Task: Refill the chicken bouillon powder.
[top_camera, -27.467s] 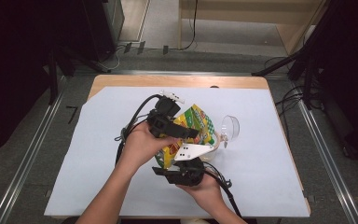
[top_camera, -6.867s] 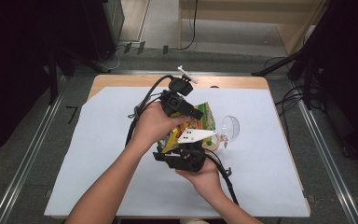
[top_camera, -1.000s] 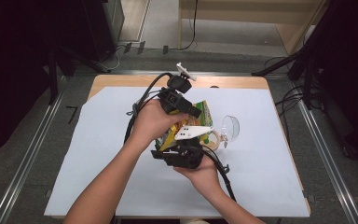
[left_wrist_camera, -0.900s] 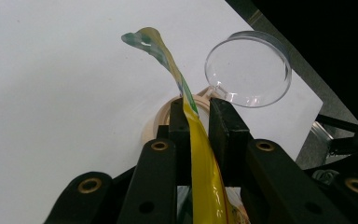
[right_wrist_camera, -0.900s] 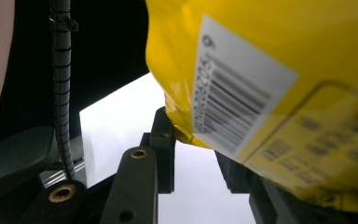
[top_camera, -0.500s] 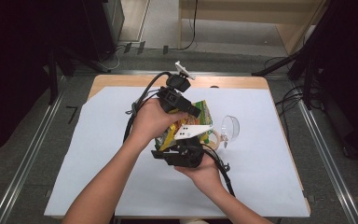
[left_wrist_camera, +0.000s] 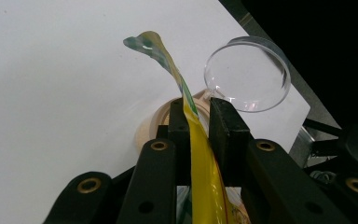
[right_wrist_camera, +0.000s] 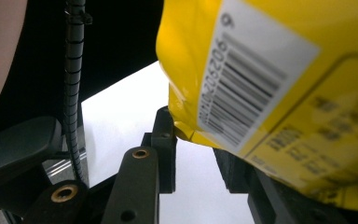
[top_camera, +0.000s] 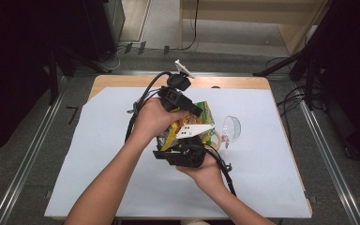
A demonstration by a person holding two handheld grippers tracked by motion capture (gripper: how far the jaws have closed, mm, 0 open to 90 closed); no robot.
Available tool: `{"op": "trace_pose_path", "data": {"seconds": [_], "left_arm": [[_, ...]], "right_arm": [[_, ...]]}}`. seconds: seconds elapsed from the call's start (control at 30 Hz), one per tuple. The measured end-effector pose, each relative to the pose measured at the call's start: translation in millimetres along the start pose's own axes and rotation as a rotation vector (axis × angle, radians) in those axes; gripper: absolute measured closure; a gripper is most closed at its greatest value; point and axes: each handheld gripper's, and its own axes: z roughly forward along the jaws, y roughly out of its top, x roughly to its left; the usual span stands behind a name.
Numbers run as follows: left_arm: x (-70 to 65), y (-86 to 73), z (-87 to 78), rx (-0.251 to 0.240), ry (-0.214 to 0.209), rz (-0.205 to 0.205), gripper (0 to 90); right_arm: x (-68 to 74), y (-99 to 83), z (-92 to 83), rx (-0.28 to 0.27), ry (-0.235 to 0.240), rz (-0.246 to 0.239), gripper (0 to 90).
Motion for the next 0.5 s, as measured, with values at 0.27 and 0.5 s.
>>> {"op": "trace_pose_path", "data": {"seconds": [0.27,0.5], "left_arm": [[0.4,-2.6,1.4,-0.005,-0.001,0.005,79.2],[2.9,-1.4,2.2,0.000,-0.011,-0.004,79.1]], "right_arm": [[-0.2,-2.1,2.3,0.007,-0.011,-0.017,72.0],[-0.1,-2.4,0.9,0.003,-0.010,-0.012,72.0]]}}
